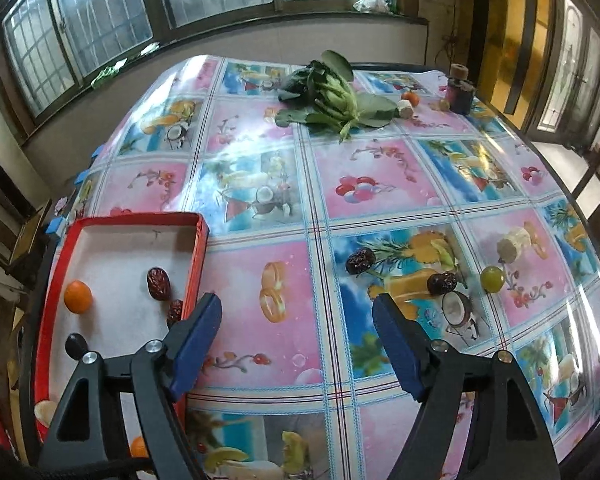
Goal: Organize fruits
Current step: 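Move both grippers back over the remaining fruits on the tablecloth, then grasp a red date with the left gripper while the right gripper grasps a green grape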
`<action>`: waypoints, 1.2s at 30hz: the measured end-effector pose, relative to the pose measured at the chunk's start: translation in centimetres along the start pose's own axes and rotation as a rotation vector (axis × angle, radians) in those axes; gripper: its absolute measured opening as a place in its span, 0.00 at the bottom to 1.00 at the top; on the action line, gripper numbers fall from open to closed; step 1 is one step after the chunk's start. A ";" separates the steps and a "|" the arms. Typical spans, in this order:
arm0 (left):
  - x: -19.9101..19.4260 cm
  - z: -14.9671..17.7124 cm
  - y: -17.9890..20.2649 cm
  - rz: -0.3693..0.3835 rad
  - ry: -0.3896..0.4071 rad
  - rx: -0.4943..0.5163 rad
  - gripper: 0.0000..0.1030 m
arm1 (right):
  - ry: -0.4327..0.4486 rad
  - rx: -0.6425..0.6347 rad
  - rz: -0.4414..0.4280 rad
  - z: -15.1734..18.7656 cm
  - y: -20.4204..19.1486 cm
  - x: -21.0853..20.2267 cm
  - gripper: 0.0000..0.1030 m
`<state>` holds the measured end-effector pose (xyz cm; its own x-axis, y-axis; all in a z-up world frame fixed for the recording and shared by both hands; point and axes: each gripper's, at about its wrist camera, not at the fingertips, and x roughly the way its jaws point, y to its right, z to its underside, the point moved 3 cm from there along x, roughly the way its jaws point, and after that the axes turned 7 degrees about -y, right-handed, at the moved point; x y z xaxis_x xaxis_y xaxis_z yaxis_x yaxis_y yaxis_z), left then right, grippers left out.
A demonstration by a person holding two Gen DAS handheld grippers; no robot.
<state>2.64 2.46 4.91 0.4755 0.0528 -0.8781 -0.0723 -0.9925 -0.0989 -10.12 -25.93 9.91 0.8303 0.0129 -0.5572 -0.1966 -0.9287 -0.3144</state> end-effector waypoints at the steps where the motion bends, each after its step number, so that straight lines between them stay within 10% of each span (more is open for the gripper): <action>1: 0.3 0.1 0.0 0.004 -0.008 -0.004 0.76 | -0.038 -0.027 0.023 0.3 0.1 0.9 1.00; 11: 3.1 0.8 0.6 0.044 -0.093 0.001 0.75 | -0.297 -0.100 0.110 1.7 0.2 6.6 0.99; 18: 5.3 -1.0 0.9 0.087 -0.142 0.079 0.75 | -0.388 -0.253 0.033 2.9 -3.5 10.9 0.69; 36: 8.8 -4.2 2.8 0.222 -0.202 0.329 0.64 | -0.467 -0.323 -0.042 4.0 -4.8 14.7 0.47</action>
<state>10.29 -0.28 -1.14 0.2388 -0.1045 -0.9654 -0.4444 -0.8957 -0.0129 0.90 -19.84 0.17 0.5005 0.1467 -0.8532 0.0620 -0.9891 -0.1337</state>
